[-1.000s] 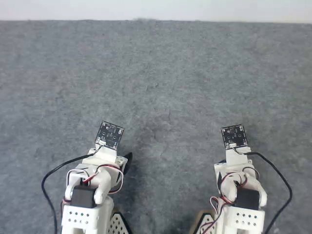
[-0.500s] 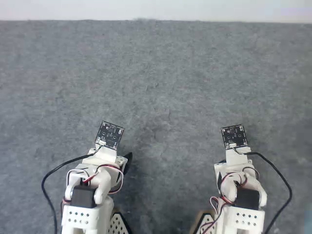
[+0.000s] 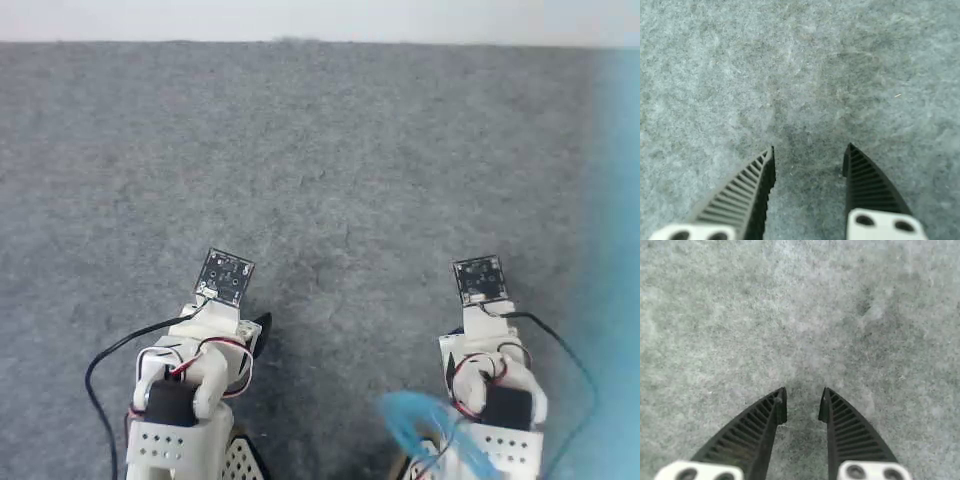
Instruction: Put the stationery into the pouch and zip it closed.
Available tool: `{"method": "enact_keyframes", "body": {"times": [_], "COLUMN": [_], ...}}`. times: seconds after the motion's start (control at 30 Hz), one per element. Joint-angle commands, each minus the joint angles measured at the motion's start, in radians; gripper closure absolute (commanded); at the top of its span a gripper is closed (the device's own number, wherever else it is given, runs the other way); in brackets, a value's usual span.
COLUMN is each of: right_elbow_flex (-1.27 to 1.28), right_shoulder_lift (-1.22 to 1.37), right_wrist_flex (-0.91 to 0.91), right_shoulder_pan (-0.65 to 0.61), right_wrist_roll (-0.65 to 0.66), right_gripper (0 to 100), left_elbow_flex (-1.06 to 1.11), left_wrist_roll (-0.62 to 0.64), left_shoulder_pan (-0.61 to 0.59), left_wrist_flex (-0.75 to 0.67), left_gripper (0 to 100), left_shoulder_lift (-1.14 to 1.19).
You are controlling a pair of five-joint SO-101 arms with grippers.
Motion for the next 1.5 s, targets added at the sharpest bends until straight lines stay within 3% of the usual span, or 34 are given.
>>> {"method": "enact_keyframes", "body": {"times": [0.0, 0.6, 0.9, 1.47], "right_elbow_flex": [0.017, 0.017, 0.017, 0.017], "right_shoulder_lift": [-0.008, -0.012, -0.010, -0.008], "right_wrist_flex": [0.008, 0.008, 0.008, 0.008], "right_shoulder_pan": [0.004, -0.002, -0.232, -0.343], "right_wrist_roll": [-0.008, -0.008, -0.008, -0.008], "right_gripper": [86.8, 86.8, 86.8, 86.8], "left_elbow_flex": [-0.013, -0.013, -0.013, -0.013], "left_wrist_roll": [-0.003, -0.003, -0.003, -0.002], "left_shoulder_pan": [-0.005, -0.005, -0.005, -0.006], "left_wrist_flex": [0.005, 0.005, 0.005, 0.005], "left_gripper": [79, 79, 79, 79], "left_shoulder_lift": [-0.028, -0.028, -0.028, -0.028]}}
